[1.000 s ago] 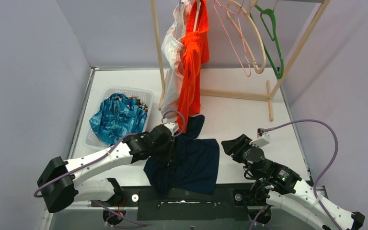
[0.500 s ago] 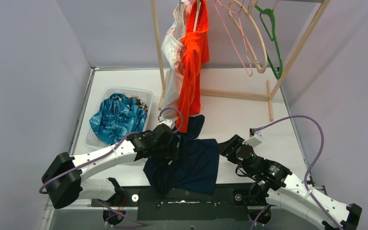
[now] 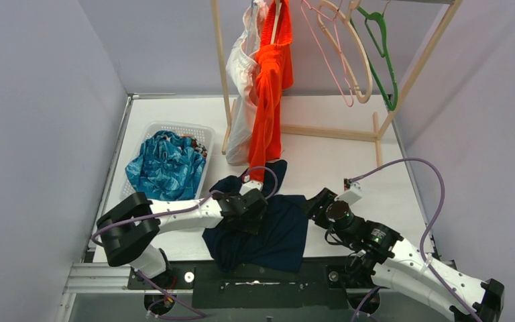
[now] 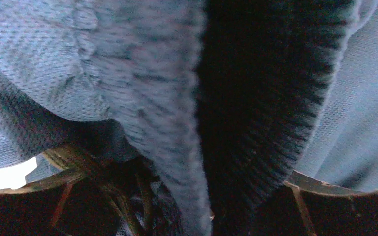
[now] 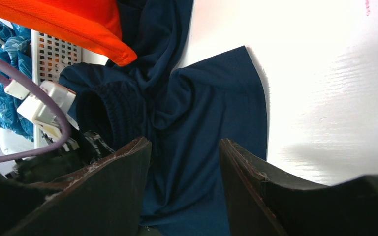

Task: Remove the shorts from the hanger
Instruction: Pick up the shorts at the center of the board.

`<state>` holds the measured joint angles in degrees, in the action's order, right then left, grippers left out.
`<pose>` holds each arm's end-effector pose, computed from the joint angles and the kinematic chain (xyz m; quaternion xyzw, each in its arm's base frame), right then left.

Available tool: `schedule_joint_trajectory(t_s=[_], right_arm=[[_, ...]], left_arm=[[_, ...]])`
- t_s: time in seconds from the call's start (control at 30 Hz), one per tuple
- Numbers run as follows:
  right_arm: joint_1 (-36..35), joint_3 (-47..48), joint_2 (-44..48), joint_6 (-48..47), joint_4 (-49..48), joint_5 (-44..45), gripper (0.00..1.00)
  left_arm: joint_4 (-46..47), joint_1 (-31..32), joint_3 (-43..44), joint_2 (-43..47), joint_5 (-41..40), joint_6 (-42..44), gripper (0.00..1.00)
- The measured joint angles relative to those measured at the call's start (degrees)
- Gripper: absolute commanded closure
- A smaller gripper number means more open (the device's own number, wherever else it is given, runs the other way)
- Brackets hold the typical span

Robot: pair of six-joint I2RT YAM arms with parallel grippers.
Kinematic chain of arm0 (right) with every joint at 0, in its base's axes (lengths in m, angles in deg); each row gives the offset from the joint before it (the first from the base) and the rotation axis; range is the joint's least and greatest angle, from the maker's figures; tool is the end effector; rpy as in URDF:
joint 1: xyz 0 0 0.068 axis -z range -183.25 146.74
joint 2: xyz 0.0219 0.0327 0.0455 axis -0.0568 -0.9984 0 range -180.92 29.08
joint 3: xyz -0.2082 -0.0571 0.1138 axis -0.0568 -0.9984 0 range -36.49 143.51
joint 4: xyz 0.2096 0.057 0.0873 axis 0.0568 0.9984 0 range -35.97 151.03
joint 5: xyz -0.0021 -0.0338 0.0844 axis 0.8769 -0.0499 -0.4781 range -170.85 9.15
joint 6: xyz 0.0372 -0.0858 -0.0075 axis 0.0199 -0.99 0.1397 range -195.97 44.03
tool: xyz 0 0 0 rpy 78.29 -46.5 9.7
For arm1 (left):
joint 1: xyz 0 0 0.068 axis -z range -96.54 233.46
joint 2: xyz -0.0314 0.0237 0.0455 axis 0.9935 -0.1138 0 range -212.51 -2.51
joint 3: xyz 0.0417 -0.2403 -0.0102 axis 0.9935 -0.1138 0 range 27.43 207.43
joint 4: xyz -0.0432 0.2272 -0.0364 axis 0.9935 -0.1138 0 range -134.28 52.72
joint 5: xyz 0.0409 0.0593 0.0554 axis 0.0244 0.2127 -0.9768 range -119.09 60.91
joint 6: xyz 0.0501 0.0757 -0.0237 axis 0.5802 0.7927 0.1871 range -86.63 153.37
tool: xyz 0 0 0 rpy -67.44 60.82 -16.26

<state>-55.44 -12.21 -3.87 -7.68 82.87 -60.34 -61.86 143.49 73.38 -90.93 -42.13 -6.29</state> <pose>0.1260 0.1140 0.1743 0.2016 0.8629 0.2985 0.3546 0.1535 -0.2279 0.1023 0.1499 0.9623 -0.0793 0.2125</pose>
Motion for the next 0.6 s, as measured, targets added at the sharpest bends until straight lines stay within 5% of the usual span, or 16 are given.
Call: schedule_joint_trajectory(t_s=[0.13, 0.3, 0.6], right_arm=[[0.0, 0.0, 0.0, 0.0, -0.1, 0.0, 0.46], [0.0, 0.0, 0.0, 0.2, -0.1, 0.1, 0.46], [0.0, -1.0, 0.8, 0.6, 0.2, 0.4, 0.46]], left_arm=[[-2.5, 4.5, 3.3, -4.8, -7.8, -2.9, 0.73], [-5.4, 9.4, 9.2, -11.1, -15.5, -7.6, 0.99], [-11.6, 14.1, 13.2, -13.3, -26.4, -14.7, 1.00]])
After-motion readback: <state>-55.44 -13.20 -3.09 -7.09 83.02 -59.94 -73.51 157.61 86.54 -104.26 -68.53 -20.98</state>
